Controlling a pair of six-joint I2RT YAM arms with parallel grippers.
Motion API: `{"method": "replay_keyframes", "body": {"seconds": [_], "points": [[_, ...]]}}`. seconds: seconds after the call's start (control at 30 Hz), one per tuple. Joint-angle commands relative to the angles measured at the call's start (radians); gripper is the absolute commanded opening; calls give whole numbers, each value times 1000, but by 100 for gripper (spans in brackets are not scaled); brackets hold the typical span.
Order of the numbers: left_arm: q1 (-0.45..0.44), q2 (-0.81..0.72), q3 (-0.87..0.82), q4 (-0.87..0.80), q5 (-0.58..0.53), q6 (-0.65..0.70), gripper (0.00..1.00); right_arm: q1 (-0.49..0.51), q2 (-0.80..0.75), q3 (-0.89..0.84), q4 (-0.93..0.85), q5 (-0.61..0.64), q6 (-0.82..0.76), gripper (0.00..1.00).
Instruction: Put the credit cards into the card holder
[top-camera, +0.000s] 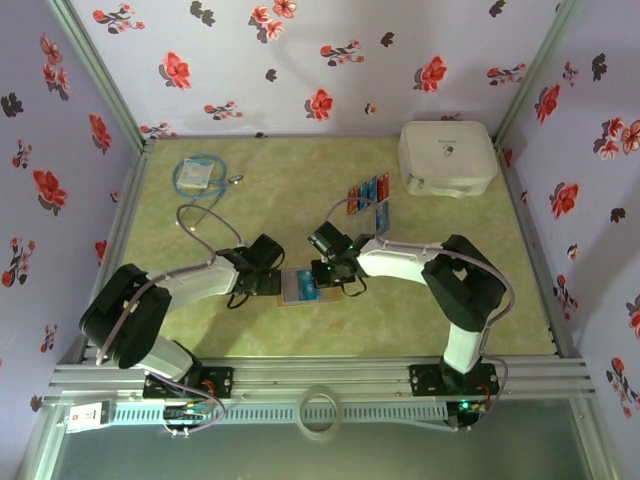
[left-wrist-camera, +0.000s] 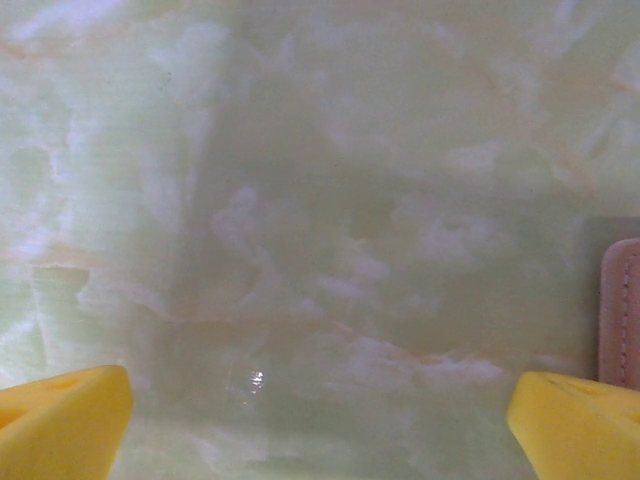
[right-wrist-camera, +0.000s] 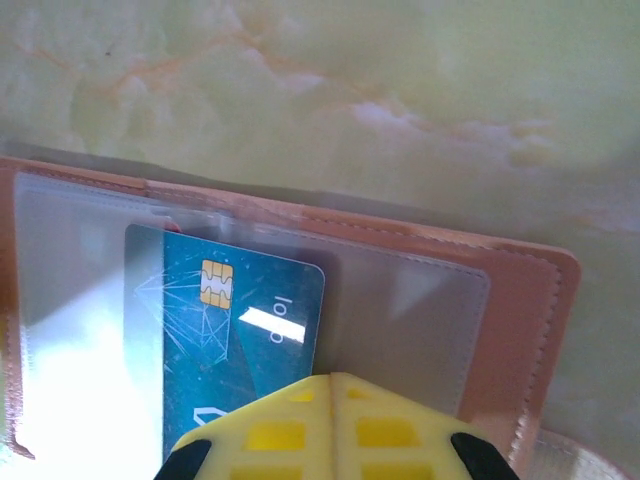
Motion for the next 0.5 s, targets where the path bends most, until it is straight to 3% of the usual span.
{"method": "replay_keyframes", "body": {"seconds": [0.0, 0.47], "points": [[-18, 51, 0, 36, 16, 12, 100, 16, 22, 34, 10, -16, 15, 0], [-30, 67, 0, 51, 18, 7, 100, 64, 69, 76, 49, -52, 54, 0]]}}
